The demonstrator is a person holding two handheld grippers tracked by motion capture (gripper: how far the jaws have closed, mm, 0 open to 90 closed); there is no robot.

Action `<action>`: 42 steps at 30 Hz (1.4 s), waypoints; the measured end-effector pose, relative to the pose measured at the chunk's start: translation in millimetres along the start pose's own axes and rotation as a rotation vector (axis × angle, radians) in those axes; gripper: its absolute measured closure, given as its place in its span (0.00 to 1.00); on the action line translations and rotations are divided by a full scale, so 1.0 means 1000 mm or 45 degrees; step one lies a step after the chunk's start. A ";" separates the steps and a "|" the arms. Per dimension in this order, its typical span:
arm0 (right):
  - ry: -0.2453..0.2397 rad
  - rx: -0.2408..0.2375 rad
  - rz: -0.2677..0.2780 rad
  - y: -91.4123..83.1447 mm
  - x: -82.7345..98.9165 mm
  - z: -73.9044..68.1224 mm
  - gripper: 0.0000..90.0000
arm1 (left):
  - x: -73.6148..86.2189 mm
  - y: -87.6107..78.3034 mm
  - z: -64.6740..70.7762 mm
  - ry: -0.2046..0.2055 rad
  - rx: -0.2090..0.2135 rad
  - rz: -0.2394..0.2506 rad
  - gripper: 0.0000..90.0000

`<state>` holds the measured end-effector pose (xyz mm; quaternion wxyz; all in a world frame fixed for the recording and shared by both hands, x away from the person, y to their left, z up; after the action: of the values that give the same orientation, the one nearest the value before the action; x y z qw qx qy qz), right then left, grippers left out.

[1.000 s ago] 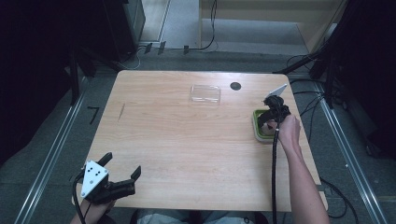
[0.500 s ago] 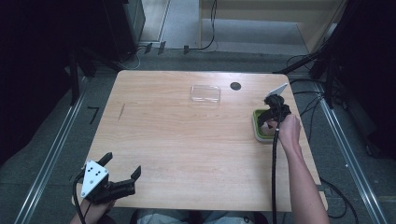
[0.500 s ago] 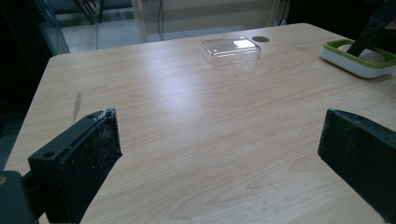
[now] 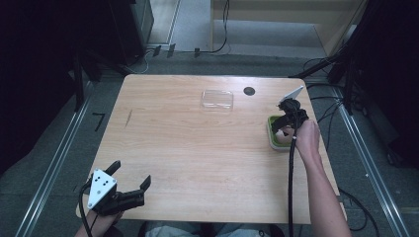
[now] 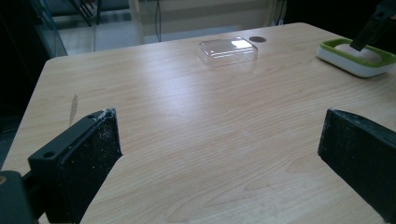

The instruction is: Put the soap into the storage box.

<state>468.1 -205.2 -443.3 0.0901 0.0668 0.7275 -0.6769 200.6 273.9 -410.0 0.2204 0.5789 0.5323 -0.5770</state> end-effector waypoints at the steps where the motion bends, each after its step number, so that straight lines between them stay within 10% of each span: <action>1: -0.007 -0.004 -0.003 -0.001 0.001 -0.001 0.24 | 0.000 0.000 0.000 0.004 0.003 -0.001 0.00; 42: -0.390 -0.100 -0.098 -0.032 0.074 -0.061 0.04 | 0.000 -0.002 0.001 0.013 0.000 0.001 0.00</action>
<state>386.7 -148.3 -424.4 0.1765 -0.0685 0.7333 -0.6530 198.4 273.9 -409.8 0.2180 0.5819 0.5333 -0.5740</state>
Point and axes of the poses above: each handheld gripper's, and its own axes: y roughly forward along the jaws, x roughly out of its underside, z roughly to its right, the point moved 2 cm from there along y, roughly forward along the jaws, and after that the axes turned 13 degrees about y, right-handed, at the moved point
